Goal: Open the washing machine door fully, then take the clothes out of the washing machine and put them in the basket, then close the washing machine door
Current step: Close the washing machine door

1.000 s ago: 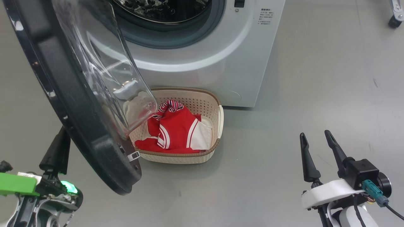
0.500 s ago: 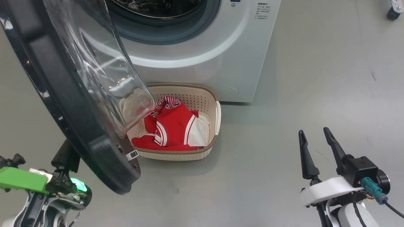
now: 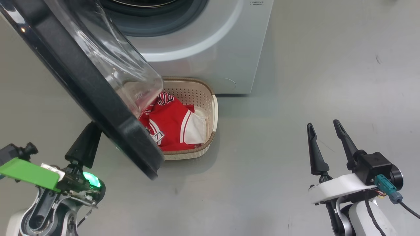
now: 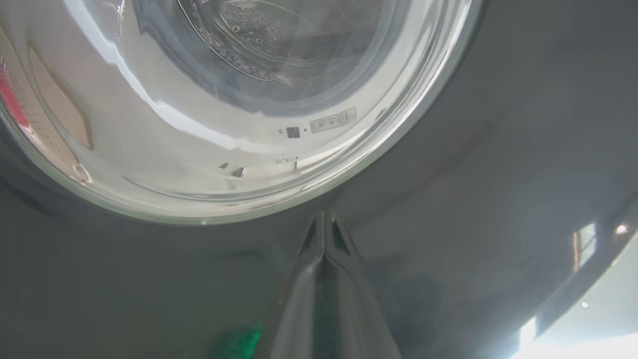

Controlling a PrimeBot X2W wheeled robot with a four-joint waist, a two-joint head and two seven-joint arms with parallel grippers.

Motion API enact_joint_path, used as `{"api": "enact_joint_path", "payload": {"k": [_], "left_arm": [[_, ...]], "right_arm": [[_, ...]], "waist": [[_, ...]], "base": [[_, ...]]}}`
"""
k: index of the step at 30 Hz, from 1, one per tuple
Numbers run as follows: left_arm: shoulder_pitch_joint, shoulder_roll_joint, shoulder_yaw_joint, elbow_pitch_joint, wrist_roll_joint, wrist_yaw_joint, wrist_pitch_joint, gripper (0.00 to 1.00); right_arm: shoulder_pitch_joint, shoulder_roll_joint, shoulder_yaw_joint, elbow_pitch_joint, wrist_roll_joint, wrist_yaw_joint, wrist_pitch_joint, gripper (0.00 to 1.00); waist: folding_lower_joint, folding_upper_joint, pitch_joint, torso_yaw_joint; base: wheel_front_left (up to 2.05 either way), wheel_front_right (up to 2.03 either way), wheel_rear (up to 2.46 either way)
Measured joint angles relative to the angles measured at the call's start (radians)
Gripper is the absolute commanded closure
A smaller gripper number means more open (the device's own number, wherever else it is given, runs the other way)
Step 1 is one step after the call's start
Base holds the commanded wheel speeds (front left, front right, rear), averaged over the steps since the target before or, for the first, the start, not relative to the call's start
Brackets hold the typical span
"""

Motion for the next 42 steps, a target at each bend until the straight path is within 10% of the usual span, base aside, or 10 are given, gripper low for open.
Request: {"api": "enact_joint_path", "payload": {"k": [42], "left_arm": [[-0.436, -0.017, 0.011, 0.225, 0.016, -0.006, -0.049, 1.00]], "right_arm": [[-0.105, 0.040, 0.009, 0.035, 0.007, 0.012, -0.022, 0.00]], "waist": [[0.0000, 0.0000, 0.173, -0.270]], "base": [[0.00, 0.00, 0.00]]}}
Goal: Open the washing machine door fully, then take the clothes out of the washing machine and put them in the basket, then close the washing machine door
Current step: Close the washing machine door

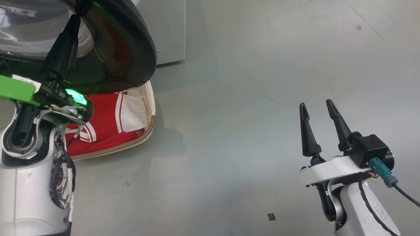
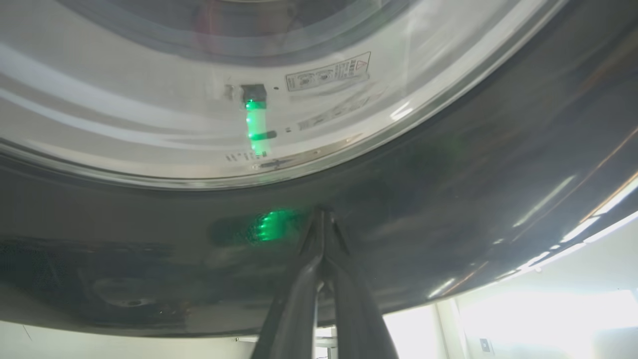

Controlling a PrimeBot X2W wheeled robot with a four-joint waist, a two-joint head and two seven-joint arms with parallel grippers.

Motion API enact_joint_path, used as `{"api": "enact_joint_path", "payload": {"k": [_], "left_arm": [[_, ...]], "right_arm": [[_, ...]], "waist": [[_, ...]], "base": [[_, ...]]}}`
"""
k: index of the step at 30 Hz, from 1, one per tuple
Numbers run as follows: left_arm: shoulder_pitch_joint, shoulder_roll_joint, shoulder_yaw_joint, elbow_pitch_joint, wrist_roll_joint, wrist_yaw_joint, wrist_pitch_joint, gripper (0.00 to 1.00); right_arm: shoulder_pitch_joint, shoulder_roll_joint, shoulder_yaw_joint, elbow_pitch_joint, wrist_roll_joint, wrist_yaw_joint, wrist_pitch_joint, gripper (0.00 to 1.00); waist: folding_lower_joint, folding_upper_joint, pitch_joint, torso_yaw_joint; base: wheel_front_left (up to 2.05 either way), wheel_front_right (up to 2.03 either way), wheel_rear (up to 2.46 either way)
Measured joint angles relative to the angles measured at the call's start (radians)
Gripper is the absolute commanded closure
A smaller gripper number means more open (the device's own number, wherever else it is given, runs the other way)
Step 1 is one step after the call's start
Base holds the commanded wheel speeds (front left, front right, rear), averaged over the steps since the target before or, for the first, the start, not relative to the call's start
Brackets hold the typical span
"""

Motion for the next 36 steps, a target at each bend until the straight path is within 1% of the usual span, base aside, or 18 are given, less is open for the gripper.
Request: {"api": "enact_joint_path", "payload": {"k": [11, 20, 26, 31, 36], "left_arm": [[-0.094, 0.023, 0.017, 0.105, 0.007, 0.002, -0.010, 1.00], [-0.136, 0.023, 0.023, 0.163, 0.007, -0.005, -0.017, 1.00], [-0.151, 0.023, 0.025, 0.193, 0.007, -0.022, -0.016, 1.00], [-0.150, 0.019, 0.028, 0.218, 0.005, -0.048, 0.001, 1.00], [-0.113, 0.010, 0.043, 0.229, -0.007, -0.066, 0.007, 1.00]], "right_arm": [[-0.026, 0.012, 0.007, 0.011, 0.005, 0.006, 0.000, 0.00], [-0.028, 0.014, 0.001, 0.017, 0.008, 0.006, -0.002, 0.00], [-0.040, 0.015, 0.001, 0.024, 0.008, 0.006, -0.009, 0.00], [-0.041, 0.016, -0.018, 0.029, 0.008, 0.006, -0.009, 0.00], [-0.041, 0.016, -0.037, 0.031, 0.008, 0.004, -0.009, 0.00]], "waist": [[0.0000, 0.0000, 0.013, -0.024], [0.0000, 0.0000, 0.021, -0.032], [0.0000, 0.0000, 0.024, -0.032], [0.0000, 0.0000, 0.019, -0.025], [0.0000, 0.0000, 0.004, -0.007]], "base": [[0.00, 0.00, 0.00], [0.00, 0.00, 0.00], [0.00, 0.00, 0.00], [0.00, 0.00, 0.00], [0.00, 0.00, 0.00]]}}
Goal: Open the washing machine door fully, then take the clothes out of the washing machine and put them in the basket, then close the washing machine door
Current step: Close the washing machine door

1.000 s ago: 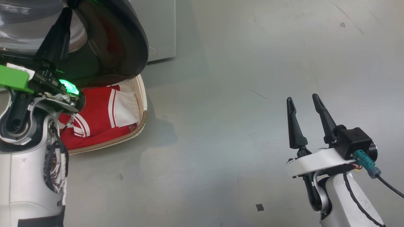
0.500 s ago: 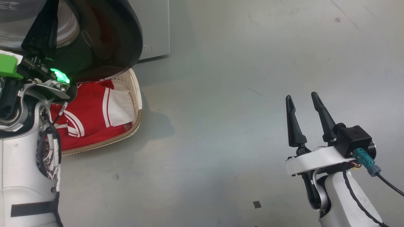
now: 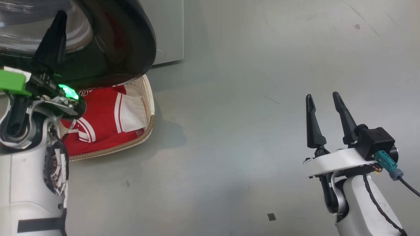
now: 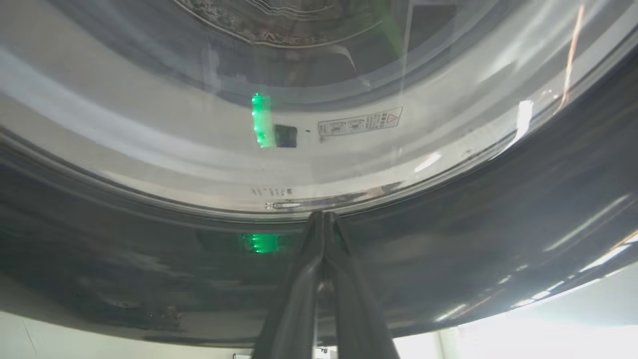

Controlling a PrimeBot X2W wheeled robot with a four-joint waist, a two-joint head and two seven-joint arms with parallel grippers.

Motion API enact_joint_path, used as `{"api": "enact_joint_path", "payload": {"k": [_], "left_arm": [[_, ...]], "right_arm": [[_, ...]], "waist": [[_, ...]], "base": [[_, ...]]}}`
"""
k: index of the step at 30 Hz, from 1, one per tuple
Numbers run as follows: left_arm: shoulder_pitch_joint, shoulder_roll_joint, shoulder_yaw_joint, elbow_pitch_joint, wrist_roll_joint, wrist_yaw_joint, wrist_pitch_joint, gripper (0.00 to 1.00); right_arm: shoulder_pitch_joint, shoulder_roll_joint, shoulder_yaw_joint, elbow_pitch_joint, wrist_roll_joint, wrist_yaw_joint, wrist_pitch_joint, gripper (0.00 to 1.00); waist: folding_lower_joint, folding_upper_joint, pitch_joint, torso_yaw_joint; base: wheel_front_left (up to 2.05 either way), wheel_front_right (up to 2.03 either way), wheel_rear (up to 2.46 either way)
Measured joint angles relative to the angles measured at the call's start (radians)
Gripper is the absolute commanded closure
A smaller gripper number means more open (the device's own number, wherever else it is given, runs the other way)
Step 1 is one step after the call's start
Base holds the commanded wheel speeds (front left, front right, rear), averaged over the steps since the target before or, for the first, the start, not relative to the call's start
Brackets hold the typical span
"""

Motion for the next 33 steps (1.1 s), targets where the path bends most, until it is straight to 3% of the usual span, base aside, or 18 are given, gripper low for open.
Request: {"api": "enact_joint_path", "payload": {"k": [11, 12, 13, 14, 15, 16, 24, 29, 30, 33], "left_arm": [[0.175, -0.018, 0.019, -0.021, -0.002, -0.016, 0.010, 1.00], [0.189, -0.018, 0.020, -0.026, 0.007, -0.016, 0.003, 0.93], [0.204, -0.020, 0.024, -0.031, 0.009, -0.016, -0.005, 0.71], [0.218, -0.021, 0.030, -0.040, 0.009, -0.016, -0.010, 0.60], [0.232, -0.023, 0.035, -0.056, 0.010, -0.016, -0.017, 0.14], [0.242, -0.025, 0.042, -0.075, 0.013, -0.016, -0.025, 0.00], [0.320, -0.029, 0.090, -0.196, 0.092, -0.016, -0.106, 0.00], [0.382, 0.012, 0.062, -0.278, 0.329, -0.016, -0.179, 0.00], [0.382, 0.012, 0.062, -0.278, 0.329, -0.016, -0.179, 0.00], [0.413, 0.075, 0.027, -0.326, 0.497, -0.016, -0.231, 0.00]], "right_arm": [[0.006, -0.022, -0.032, 0.008, -0.003, 0.000, 0.000, 0.00], [0.007, -0.024, -0.033, 0.010, -0.004, 0.000, 0.000, 0.00], [0.010, -0.027, -0.035, 0.012, -0.004, 0.000, 0.000, 0.00], [0.013, -0.029, -0.036, 0.013, -0.004, 0.000, 0.000, 0.00], [0.017, -0.030, -0.037, 0.014, -0.005, 0.000, 0.000, 0.00], [0.022, -0.032, -0.038, 0.017, -0.006, 0.000, 0.000, 0.00], [0.054, -0.038, -0.044, 0.024, -0.010, 0.000, 0.000, 0.00], [0.083, -0.042, -0.049, 0.027, -0.010, 0.000, 0.000, 0.00], [0.083, -0.042, -0.049, 0.027, -0.010, 0.000, 0.000, 0.00], [0.097, -0.044, -0.048, 0.028, -0.010, 0.000, 0.000, 0.00]], "waist": [[0.0000, 0.0000, -0.050, 0.067], [0.0000, 0.0000, -0.056, 0.074], [0.0000, 0.0000, -0.062, 0.081], [0.0000, 0.0000, -0.069, 0.089], [0.0000, 0.0000, -0.076, 0.097], [0.0000, 0.0000, -0.083, 0.105], [0.0000, 0.0000, -0.149, 0.162], [0.0000, 0.0000, -0.193, 0.191], [0.0000, 0.0000, -0.193, 0.191], [0.0000, 0.0000, -0.217, 0.207]], "base": [[0.00, 0.00, 0.00], [0.00, 0.00, 0.00], [0.00, 0.00, 0.00], [0.00, 0.00, 0.00], [0.00, 0.00, 0.00], [0.00, 0.00, 0.00], [0.00, 0.00, 0.00], [0.00, 0.00, 0.00], [0.00, 0.00, 0.00], [0.00, 0.00, 0.00]]}}
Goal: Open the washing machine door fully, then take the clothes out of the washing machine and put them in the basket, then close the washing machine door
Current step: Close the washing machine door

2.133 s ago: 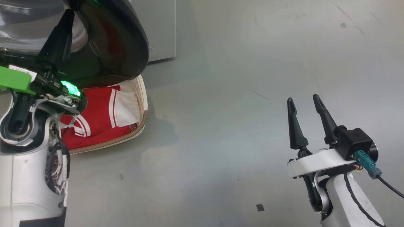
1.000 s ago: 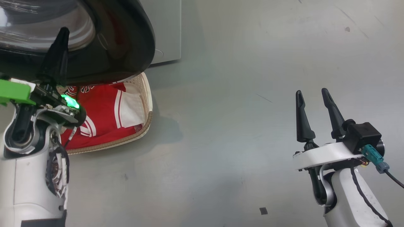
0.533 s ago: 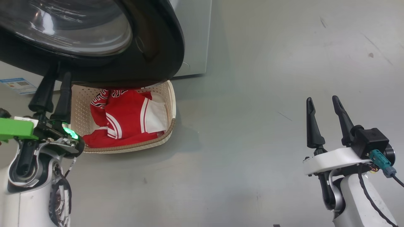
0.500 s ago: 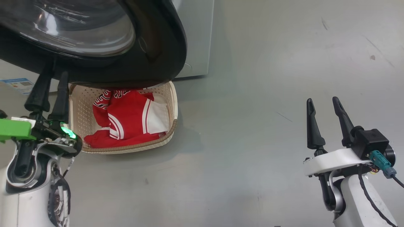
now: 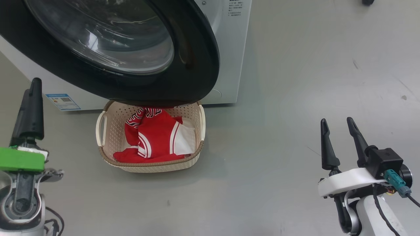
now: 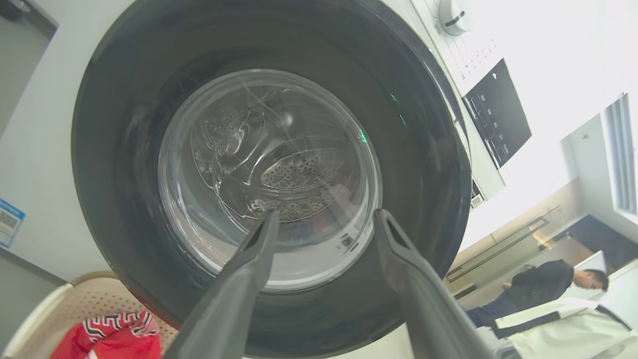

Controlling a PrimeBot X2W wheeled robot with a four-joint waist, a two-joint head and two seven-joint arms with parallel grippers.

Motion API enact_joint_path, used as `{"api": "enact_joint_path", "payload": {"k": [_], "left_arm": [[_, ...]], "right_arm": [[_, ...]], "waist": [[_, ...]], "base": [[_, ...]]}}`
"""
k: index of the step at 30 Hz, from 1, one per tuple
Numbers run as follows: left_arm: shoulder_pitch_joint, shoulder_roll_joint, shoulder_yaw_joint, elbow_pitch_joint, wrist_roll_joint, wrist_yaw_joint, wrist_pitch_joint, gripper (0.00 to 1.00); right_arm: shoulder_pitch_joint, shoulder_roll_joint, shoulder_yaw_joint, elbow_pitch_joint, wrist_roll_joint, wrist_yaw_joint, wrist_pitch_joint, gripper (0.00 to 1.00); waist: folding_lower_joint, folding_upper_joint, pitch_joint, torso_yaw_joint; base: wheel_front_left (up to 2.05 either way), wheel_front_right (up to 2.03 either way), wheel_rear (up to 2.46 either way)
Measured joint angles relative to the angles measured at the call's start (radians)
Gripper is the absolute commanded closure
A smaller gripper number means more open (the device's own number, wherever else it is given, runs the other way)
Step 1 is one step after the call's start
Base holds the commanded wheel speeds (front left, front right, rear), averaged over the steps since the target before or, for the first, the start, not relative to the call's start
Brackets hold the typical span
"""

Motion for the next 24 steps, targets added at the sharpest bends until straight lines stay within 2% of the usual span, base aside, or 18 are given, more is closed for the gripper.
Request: {"api": "enact_joint_path", "payload": {"k": [3, 8, 12, 18, 24], "left_arm": [[0.038, 0.062, -0.039, -0.038, 0.176, 0.000, -0.055, 0.00], [0.101, 0.133, -0.105, -0.053, 0.428, -0.001, -0.137, 0.00], [0.141, 0.152, -0.147, -0.038, 0.584, 0.001, -0.190, 0.00], [0.191, 0.150, -0.202, -0.014, 0.718, 0.057, -0.245, 0.00], [0.219, 0.128, -0.247, 0.002, 0.785, 0.105, -0.277, 0.00]], "right_arm": [[0.009, -0.001, 0.003, -0.001, 0.000, 0.000, 0.000, 0.00], [0.011, -0.002, 0.009, -0.002, -0.002, 0.001, 0.000, 0.00], [0.013, -0.004, 0.009, -0.001, -0.003, 0.001, 0.000, 0.00], [0.036, -0.007, 0.008, -0.001, -0.003, 0.001, 0.000, 0.00], [0.055, -0.014, 0.009, 0.002, -0.005, 0.001, 0.000, 0.00]], "waist": [[0.0000, 0.0000, -0.019, 0.013], [0.0000, 0.0000, -0.036, 0.023], [0.0000, 0.0000, -0.048, 0.023], [0.0000, 0.0000, -0.069, 0.024], [0.0000, 0.0000, -0.085, 0.031]], "base": [[0.00, 0.00, 0.00], [0.00, 0.00, 0.00], [0.00, 0.00, 0.00], [0.00, 0.00, 0.00], [0.00, 0.00, 0.00]]}}
